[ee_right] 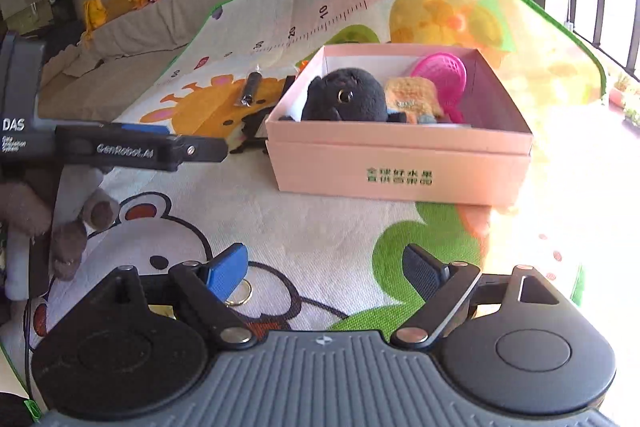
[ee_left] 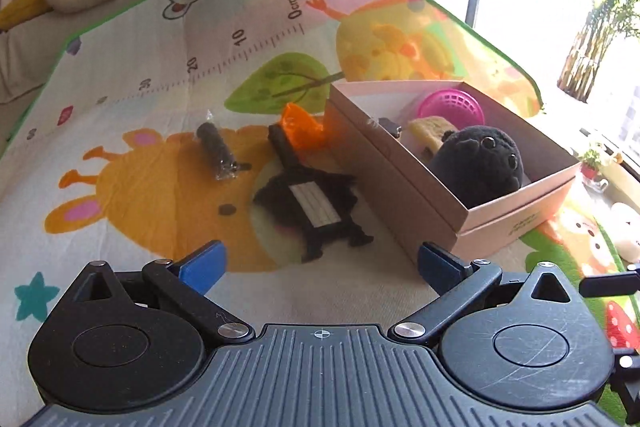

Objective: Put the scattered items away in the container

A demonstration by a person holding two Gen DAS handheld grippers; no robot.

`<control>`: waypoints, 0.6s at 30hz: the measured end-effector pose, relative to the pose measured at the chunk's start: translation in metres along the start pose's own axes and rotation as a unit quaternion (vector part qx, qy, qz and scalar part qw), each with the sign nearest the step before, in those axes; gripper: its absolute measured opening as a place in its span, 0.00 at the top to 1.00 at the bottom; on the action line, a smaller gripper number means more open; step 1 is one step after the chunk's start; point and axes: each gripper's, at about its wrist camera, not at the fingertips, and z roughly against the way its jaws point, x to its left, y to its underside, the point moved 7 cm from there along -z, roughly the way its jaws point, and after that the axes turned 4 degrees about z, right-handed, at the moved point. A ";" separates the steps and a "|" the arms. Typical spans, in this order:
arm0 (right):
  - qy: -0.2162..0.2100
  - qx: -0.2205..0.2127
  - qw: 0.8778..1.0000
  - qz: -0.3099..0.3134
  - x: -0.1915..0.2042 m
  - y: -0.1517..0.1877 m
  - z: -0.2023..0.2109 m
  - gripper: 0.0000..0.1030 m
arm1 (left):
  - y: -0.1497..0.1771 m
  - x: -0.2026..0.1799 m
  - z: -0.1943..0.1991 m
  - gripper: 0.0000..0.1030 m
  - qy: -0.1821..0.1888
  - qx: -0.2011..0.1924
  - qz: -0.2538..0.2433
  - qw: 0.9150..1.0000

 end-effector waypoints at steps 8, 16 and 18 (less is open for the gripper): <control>-0.027 -0.021 0.998 -0.047 -0.006 0.017 -0.008 0.14 | -0.005 -0.008 -0.048 0.04 -0.012 0.017 -0.054 0.998; -0.033 -0.026 0.998 -0.053 -0.004 0.017 -0.009 0.07 | -0.001 -0.001 -0.049 0.30 -0.006 0.012 -0.063 0.998; -0.029 -0.025 0.998 -0.052 -0.004 0.017 -0.010 0.06 | -0.001 0.008 -0.045 0.48 -0.014 0.013 -0.053 0.998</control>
